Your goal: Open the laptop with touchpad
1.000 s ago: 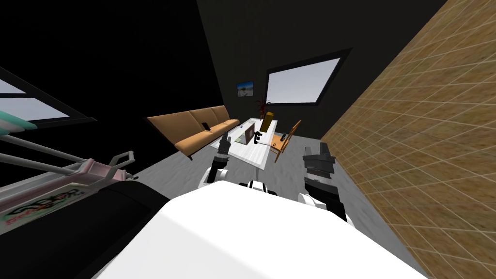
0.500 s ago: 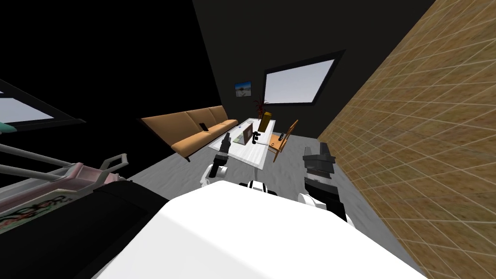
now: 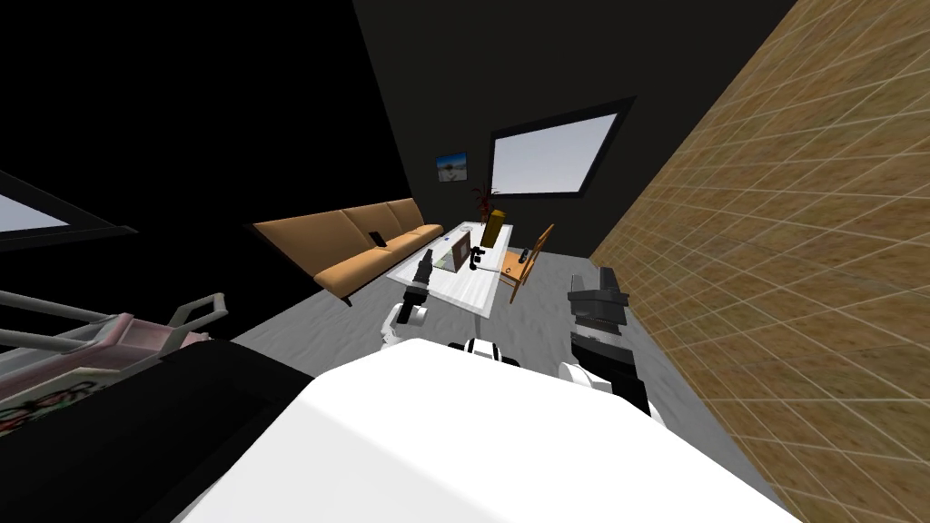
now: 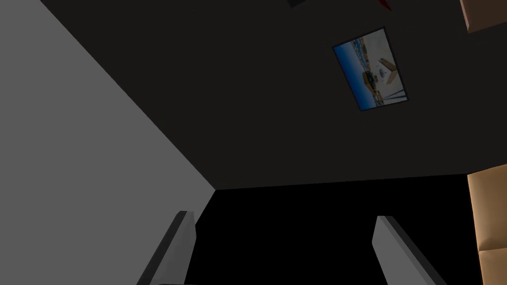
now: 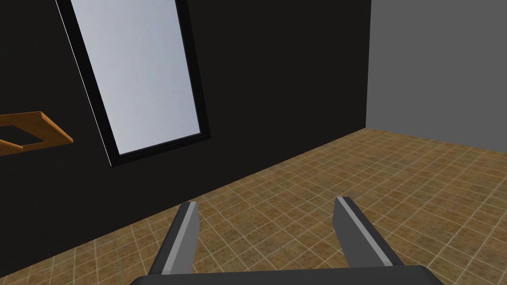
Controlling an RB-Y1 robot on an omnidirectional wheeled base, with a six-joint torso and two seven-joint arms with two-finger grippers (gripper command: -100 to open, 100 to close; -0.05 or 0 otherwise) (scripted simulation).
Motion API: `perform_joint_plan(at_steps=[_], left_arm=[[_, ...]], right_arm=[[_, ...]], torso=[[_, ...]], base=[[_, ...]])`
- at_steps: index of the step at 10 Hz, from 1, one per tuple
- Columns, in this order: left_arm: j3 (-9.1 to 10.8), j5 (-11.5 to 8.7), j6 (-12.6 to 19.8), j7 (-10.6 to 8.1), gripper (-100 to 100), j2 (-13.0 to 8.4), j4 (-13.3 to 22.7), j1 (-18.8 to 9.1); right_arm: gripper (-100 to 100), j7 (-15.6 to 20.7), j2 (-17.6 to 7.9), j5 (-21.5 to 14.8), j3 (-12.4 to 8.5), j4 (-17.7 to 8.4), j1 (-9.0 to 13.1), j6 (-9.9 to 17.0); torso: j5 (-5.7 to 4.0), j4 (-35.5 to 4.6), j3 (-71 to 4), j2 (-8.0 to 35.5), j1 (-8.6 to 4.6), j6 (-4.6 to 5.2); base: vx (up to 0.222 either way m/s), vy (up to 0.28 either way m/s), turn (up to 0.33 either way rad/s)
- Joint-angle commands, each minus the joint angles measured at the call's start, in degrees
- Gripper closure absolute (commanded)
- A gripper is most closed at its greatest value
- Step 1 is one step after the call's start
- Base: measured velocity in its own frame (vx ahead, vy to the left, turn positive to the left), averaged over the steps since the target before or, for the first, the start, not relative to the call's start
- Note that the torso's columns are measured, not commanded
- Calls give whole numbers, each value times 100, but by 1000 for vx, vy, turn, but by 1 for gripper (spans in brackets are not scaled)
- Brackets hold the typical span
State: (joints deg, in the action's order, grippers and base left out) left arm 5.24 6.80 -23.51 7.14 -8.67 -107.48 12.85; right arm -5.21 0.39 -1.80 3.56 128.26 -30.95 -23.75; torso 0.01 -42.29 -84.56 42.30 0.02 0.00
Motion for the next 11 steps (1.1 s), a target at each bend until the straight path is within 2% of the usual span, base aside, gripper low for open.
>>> perform_joint_plan(at_steps=[1,4,6,7,8,9,10,11], left_arm=[[213,74,85,95,-100,-47,478,-416],[299,105,113,133,-100,-61,789,-577],[475,169,173,212,-100,-85,1174,-910],[475,169,173,212,-100,-85,1261,-910],[565,202,205,252,-100,-96,1463,-1081],[565,202,205,252,-100,-96,1507,-1081],[655,234,238,292,-100,-107,1715,-1254],[655,234,238,292,-100,-107,1759,-1254]], right_arm=[[0,0,0,0,0,0,0,0],[0,0,0,0,0,0,0,0],[0,0,0,0,0,0,0,0],[0,0,0,0,0,0,0,0],[0,0,0,0,0,0,0,0],[0,0,0,0,0,0,0,0],[0,0,0,0,0,0,0,0],[0,0,0,0,0,0,0,0]], torso=[[-1,0,-1,-1,-2,0],[0,1,-1,-2,-1,0],[-1,1,-1,-2,-2,0],[-2,1,-2,-3,-5,0],[-1,1,-1,-1,-1,-2],[0,0,-1,-1,-1,0],[0,0,0,0,0,-1],[-1,1,-2,-3,-2,1]], base=[[8,-18,-75],[7,-11,-31],[9,-16,-63],[8,-14,-27],[6,-12,-42],[5,-9,-28],[9,-12,-62],[7,-9,-24]])
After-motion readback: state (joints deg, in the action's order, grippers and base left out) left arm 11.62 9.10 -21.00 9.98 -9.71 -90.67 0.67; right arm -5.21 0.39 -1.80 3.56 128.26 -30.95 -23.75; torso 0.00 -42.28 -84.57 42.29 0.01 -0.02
